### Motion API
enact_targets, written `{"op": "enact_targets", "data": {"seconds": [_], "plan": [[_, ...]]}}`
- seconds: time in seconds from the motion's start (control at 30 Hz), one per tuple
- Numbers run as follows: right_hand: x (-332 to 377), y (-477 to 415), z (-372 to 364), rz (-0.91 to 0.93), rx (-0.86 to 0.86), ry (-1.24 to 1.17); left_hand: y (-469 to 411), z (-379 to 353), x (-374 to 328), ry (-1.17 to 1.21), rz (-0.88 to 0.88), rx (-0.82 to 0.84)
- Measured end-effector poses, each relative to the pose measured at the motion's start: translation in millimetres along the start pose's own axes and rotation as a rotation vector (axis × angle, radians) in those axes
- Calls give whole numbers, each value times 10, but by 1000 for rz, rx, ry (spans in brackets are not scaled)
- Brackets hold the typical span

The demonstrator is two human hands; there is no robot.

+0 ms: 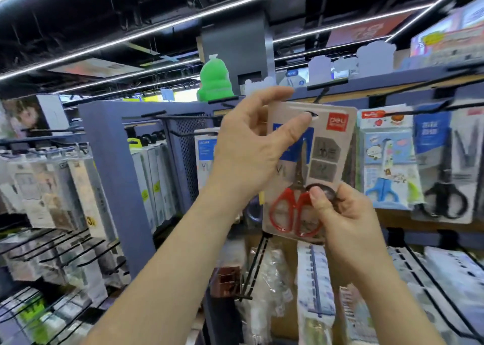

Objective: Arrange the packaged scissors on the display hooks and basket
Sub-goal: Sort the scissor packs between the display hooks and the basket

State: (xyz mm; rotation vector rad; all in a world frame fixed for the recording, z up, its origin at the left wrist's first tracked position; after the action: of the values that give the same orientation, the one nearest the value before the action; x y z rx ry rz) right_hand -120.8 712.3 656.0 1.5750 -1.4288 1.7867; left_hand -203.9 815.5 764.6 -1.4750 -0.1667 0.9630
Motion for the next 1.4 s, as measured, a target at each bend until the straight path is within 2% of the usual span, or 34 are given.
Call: {"op": "enact_targets", "data": {"seconds": [0.23,0.37,0.47,0.57,0.67,0.73,0.8,0.9,1.0,1.23,1.33,1.4], "plan": [[-43,-77,314,-155,-29,3,-321,-338,309,121,262,60],[-87,-100,383,-157,-19,14,-322,-392,474,147,363,34],[-103,-70,424,-185,94,-30,-360,-486,577,-42,297,-41],[-199,-58,521,-219,185,185,-381,-531,644,-99,263,-105],[-281,-116,593,-224,17,322,-215,-549,793,-4,310,-5],[-317,-174,602,-195,-81,442,-94,-583,941,-85,302,38],[-348,-223,605,-194,-106,656,-102,-619,1100,-236,262,-17],[-364,-187,737,-210,-145,856,-189,-709,1211,-309,237,-44],[-378,-37,979,-187,-185,792,-168,-767,1256,-376,189,-50],[-364,339,1379,-253,-131,573,19,-764,1190,-548,13,-134],[-265,536,1497,-306,-135,529,373,-769,1024,-454,-66,-133],[-176,690,1560,-347,-151,532,669,-846,893,-321,-89,-31]]}}
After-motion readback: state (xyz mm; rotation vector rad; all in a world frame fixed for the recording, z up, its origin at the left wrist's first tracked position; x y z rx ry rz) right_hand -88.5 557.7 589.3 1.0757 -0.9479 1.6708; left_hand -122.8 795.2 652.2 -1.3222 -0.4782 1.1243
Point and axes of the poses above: each hand's wrist, its own y-axis away from the middle knuckle, its own z-axis out of the back of the hand, x = y × z, the point moved 2 cm from there along -y, towards the middle knuckle, and after that the axes turned 11 degrees about -z, right-handed, at the moved point
